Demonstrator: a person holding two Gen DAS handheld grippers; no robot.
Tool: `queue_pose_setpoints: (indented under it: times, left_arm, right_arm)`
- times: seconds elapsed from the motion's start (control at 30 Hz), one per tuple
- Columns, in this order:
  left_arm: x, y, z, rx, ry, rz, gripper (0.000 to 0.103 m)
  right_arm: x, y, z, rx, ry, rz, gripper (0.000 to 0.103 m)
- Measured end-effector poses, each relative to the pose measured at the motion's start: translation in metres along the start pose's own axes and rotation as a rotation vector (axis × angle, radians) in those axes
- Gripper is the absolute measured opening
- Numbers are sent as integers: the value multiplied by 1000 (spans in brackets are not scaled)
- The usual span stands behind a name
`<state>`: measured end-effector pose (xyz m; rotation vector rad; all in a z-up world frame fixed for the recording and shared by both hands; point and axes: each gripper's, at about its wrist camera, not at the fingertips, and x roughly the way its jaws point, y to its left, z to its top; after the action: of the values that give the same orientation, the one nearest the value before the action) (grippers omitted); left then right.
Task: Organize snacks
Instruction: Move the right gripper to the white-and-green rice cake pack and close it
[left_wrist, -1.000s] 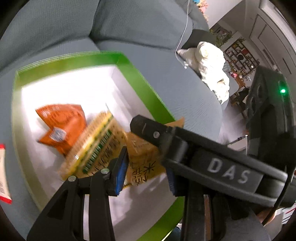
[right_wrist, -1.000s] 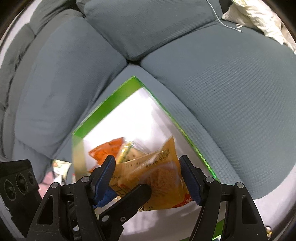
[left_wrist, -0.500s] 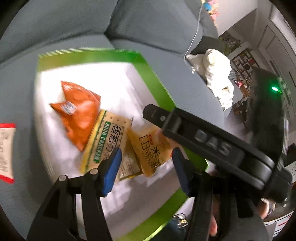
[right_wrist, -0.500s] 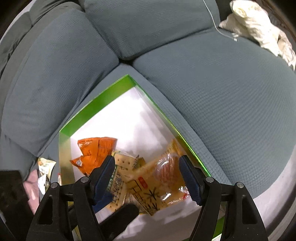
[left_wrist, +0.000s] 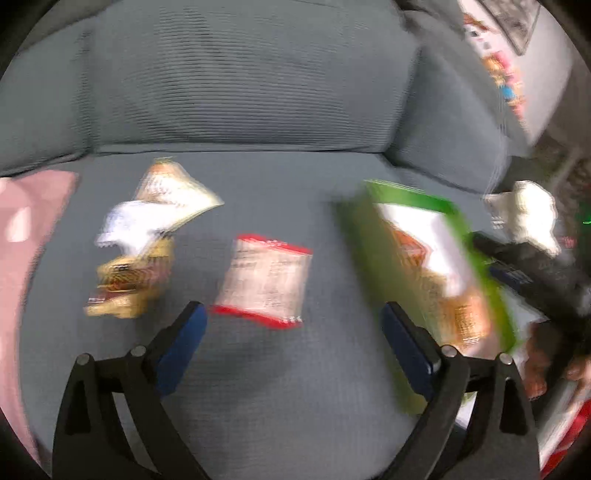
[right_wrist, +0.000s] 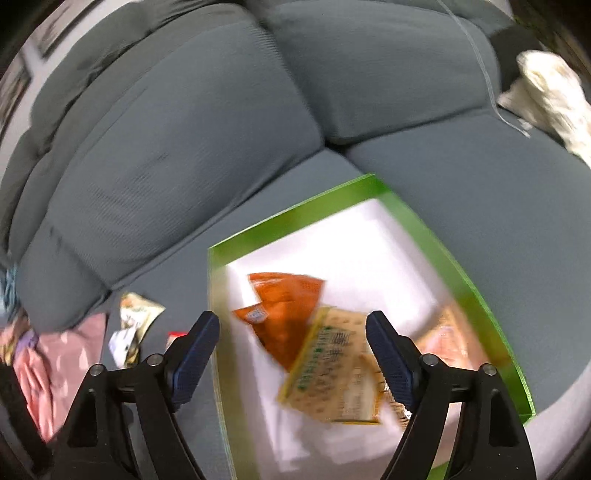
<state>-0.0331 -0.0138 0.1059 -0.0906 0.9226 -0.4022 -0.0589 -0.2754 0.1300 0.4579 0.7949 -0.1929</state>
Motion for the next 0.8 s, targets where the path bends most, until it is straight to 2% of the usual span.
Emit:
queue_pose_setpoints:
  times: [0.03,0.07,0.27,0.37,0.47,0.6,0.73,0.8]
  left_arm:
    - [0,16,-4,-9,5,53,96]
    - [0,29,-8,-25,0,75,95]
    - [4,116,-16,-268,-46,183,95]
    - [1,143,-14,-373,-63,265,95]
    - [-11,163,-16,-477,-101,232,95]
    - [-16,178,-17,-515,-89,152,95]
    - [-11,181,-15,-563,-76,164,95]
    - [-14,182,-14,-570,-78,115,95]
  right_arm:
    - [0,9,-2,-21,-1,5,82]
    - [0,17,-3,-43,-3,14,82]
    - [2,101,-24,-317,-39,59,85]
    - [22,146,-29,-381,12,129,86]
    - [63,188,-26,-380,123,145,86]
    - [131,235,-14,-359,294,97,86]
    - [191,273,-2,-303,413,158,86]
    - [219,283,1,-262,467,136,86]
